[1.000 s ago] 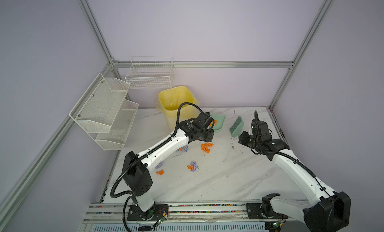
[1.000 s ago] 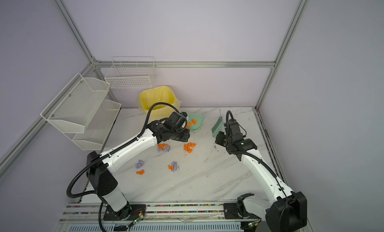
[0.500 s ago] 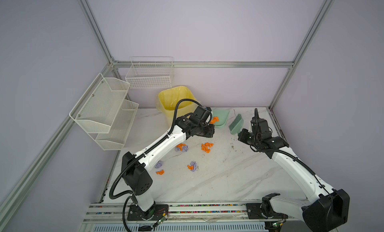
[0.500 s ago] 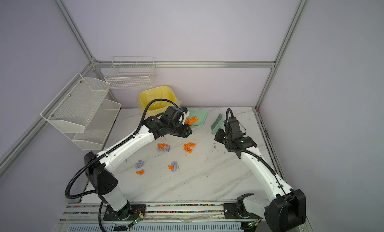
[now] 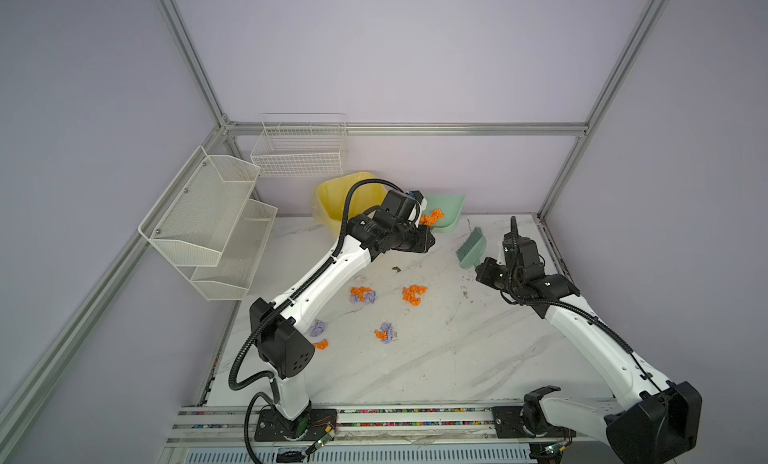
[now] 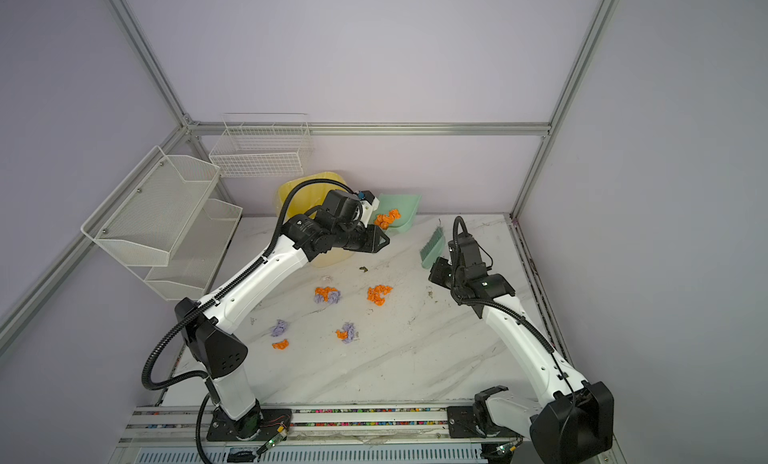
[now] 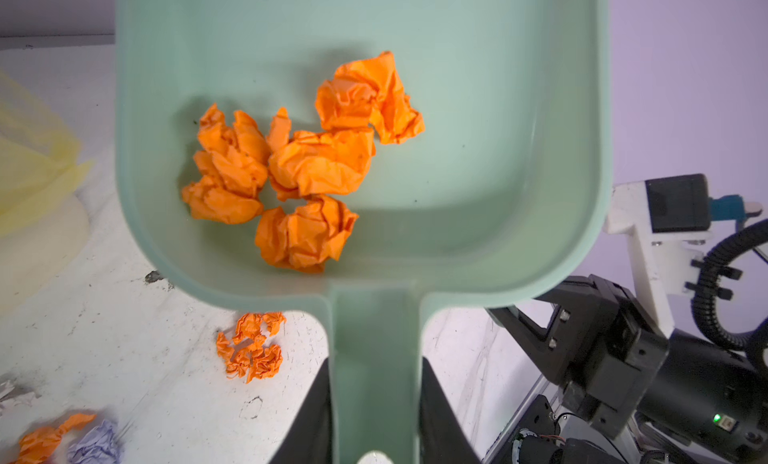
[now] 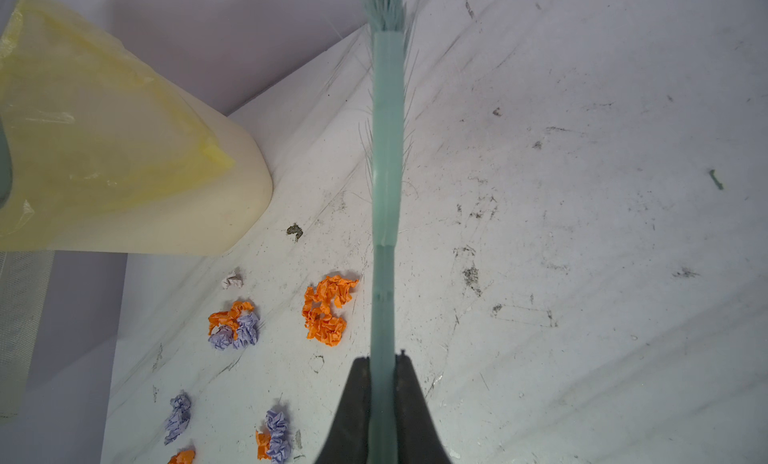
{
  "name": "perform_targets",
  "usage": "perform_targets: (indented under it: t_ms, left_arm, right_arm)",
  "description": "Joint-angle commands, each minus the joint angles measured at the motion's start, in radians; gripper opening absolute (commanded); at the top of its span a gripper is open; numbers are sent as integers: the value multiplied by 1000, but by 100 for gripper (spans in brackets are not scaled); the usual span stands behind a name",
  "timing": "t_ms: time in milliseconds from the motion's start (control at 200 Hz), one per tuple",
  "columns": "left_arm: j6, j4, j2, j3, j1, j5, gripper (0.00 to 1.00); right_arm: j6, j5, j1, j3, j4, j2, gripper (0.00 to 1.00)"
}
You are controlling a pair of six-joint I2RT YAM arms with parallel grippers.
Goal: Sweep away the paper scraps from the table
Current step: 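Lift the scrap-filled dustpan with the left gripper and carry it toward the yellow bin, then tilt the dustpan over the yellow bin with the left gripper to dump scraps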
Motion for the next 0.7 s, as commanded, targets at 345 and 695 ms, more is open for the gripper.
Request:
perform_targets:
  t_ms: [345, 695]
  left_arm:
    - [-95, 65, 11, 159, 78, 124, 11]
    - [-204, 220, -100, -7, 194, 208, 12]
  right_arm:
    - [-31, -9, -4, 6, 15, -24, 0]
    - [-37, -16, -4, 20, 3, -25, 0]
